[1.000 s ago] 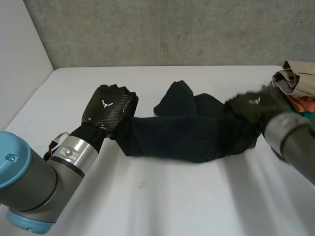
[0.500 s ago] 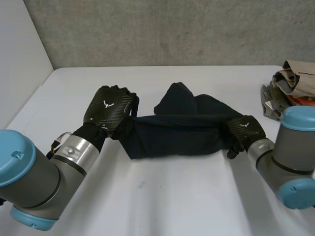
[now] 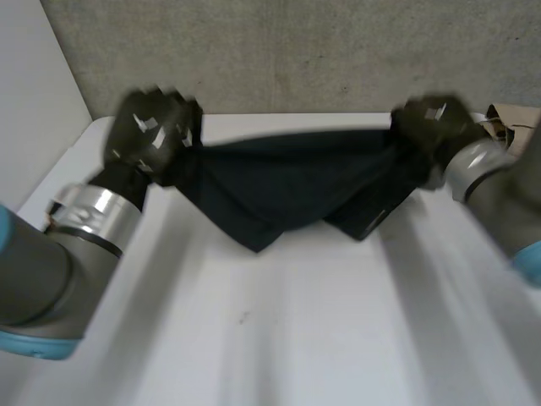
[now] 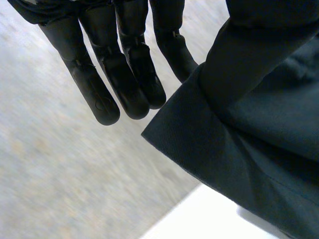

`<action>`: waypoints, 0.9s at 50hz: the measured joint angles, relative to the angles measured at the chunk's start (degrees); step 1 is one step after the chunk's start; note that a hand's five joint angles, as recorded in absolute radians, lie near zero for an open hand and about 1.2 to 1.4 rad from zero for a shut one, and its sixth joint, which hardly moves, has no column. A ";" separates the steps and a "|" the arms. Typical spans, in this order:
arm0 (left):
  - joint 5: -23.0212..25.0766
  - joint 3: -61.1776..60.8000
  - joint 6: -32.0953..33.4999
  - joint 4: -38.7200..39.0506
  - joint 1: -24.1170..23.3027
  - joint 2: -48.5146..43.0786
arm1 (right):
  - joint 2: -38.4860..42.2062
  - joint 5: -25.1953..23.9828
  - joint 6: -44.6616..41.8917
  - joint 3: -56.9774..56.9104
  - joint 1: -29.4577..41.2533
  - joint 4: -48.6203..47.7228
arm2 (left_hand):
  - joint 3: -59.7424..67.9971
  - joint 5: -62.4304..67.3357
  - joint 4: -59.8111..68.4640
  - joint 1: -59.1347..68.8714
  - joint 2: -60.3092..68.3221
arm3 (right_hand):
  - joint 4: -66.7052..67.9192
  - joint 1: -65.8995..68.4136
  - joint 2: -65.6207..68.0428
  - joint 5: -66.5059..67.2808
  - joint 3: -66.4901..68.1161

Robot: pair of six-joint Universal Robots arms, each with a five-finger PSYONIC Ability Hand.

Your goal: Fold the laundry.

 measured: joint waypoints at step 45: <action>-10.35 43.61 -2.26 18.18 2.36 -15.57 | 18.57 4.62 0.78 -51.42 2.36 -22.34 | 0.12 0.00 0.18 0.00 0.07 | 0.23 0.58 0.33 1.52 2.38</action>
